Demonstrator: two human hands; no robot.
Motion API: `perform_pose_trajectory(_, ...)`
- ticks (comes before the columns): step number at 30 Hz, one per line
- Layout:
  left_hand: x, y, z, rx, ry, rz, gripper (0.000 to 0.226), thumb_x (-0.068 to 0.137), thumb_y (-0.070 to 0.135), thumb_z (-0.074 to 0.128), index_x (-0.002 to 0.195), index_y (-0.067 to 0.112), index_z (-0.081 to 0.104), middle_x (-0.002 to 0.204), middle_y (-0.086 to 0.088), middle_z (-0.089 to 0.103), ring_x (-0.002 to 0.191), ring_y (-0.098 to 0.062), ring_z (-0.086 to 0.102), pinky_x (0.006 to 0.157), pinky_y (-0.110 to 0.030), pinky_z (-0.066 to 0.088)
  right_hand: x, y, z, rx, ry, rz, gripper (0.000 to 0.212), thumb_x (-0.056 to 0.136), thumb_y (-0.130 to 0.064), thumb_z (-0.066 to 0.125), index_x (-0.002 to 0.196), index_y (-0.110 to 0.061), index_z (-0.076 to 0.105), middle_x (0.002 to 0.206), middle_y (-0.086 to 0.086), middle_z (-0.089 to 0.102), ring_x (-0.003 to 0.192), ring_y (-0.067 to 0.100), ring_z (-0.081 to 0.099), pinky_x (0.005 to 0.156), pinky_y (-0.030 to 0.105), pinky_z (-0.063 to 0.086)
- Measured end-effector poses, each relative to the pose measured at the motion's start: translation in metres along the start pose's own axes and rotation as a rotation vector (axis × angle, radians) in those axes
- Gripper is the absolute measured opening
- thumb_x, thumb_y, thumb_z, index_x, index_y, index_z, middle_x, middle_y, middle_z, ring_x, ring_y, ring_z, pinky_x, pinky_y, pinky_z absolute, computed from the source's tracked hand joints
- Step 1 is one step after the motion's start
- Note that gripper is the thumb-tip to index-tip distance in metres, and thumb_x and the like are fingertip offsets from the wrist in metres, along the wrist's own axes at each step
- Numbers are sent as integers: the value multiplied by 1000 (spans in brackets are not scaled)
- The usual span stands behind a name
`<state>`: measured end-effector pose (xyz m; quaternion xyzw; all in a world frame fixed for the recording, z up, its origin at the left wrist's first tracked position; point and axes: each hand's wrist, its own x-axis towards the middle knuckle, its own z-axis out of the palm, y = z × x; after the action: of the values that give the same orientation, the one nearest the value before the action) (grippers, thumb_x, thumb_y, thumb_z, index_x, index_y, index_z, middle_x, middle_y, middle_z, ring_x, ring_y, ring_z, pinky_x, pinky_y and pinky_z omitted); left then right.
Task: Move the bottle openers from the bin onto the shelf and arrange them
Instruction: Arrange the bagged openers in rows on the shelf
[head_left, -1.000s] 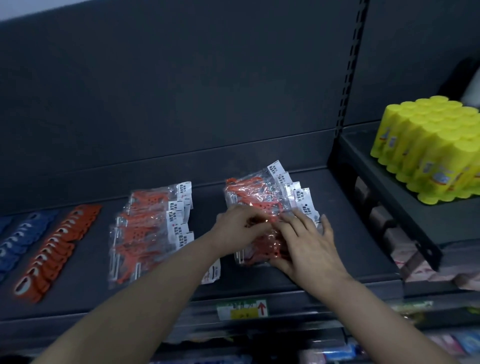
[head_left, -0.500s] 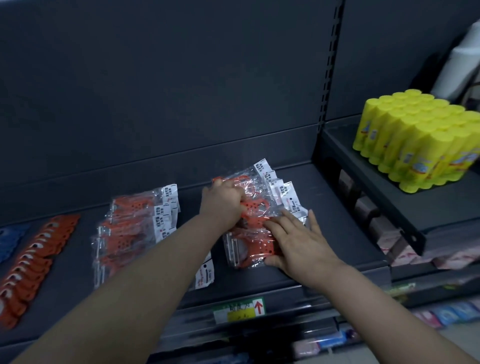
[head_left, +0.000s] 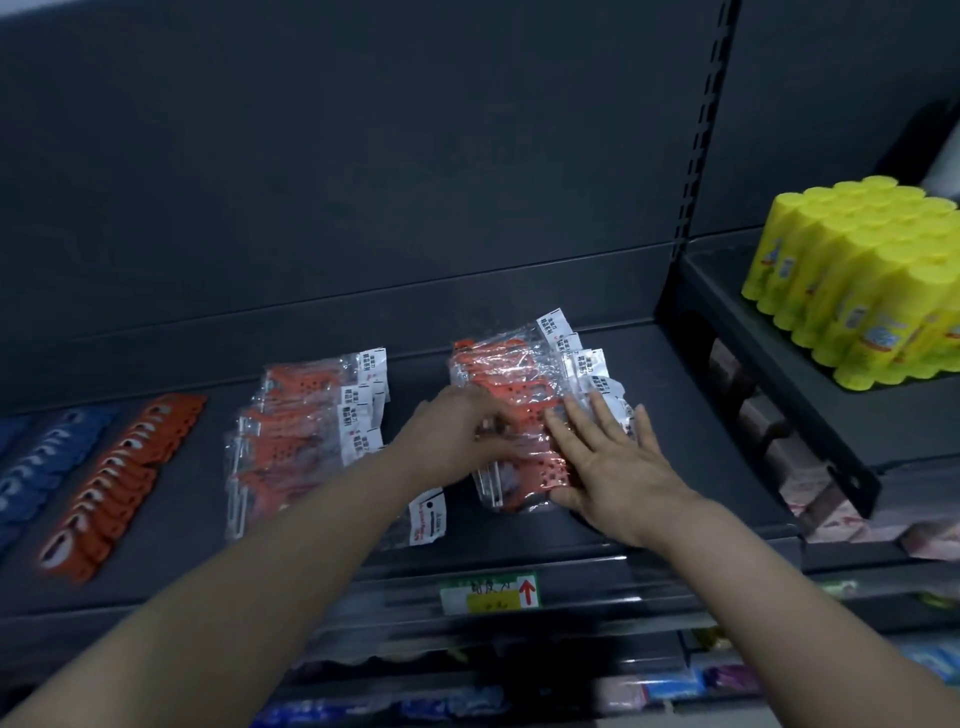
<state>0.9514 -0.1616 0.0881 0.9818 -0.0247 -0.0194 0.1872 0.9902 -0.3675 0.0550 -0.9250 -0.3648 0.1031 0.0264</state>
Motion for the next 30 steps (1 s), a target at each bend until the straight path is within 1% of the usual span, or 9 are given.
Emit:
perform_pose_trajectory(5,-35,-33,-16,-128,241,-299,19,90,22,65,108,22,69,101,9,66,94,-9,62,85,-26,49,-2,-27,-9,80,74,-142,82,93,-57,42,152,-27,-8,156,-3,-26,141,19,-31,115,52,-15)
perform_pose_trajectory(9,-82,-64,-28,-11,303,-448,19,90,20,63,108,22,68,101,6,69,89,-12,62,79,-26,49,10,-70,-10,84,215,-308,64,99,-41,42,153,-23,12,161,-4,-3,146,15,-16,117,46,-9)
perform_pose_trajectory(13,-126,-90,-41,122,338,-573,16,86,28,62,101,26,68,97,6,71,93,-20,65,75,-30,52,27,-117,-8,46,216,-312,67,97,-33,49,152,-17,14,158,0,19,148,18,2,118,45,4)
perform_pose_trajectory(15,-143,-104,-46,137,307,-626,21,80,32,66,100,23,66,98,2,69,96,-24,63,78,-36,53,36,-137,-6,-51,196,-207,73,92,-30,58,150,-15,17,149,3,38,142,23,23,110,47,23)
perform_pose_trajectory(18,-163,-125,-54,116,299,-649,29,80,32,68,107,20,64,107,-3,66,102,-27,60,84,-38,51,41,-160,1,-83,229,-90,55,83,-12,62,133,-20,40,112,-1,63,111,22,50,90,40,35)
perform_pose_trajectory(21,-175,-145,-55,102,309,-610,32,83,31,67,112,17,63,110,-7,65,106,-27,59,88,-40,50,46,-183,13,-30,287,-71,55,78,-2,61,125,-27,45,98,-7,66,98,20,57,80,35,31)
perform_pose_trajectory(25,-179,-167,-53,95,336,-570,37,86,29,64,120,13,59,118,-9,59,114,-28,53,94,-42,47,53,-206,20,-29,387,-12,49,78,-10,64,121,-28,48,97,-8,66,96,19,58,75,35,28)
perform_pose_trajectory(28,-178,-179,-41,-28,321,-559,41,89,32,62,125,14,54,123,-9,54,118,-28,48,98,-43,44,54,-212,22,-22,436,58,50,83,-18,62,129,-27,43,108,-6,63,104,20,54,81,36,35)
perform_pose_trajectory(30,-175,-183,-33,-215,335,-503,43,88,40,59,124,18,52,125,-6,53,121,-27,48,102,-46,42,57,-215,30,68,450,98,61,88,-27,61,141,-23,32,129,0,52,119,21,45,93,37,38)
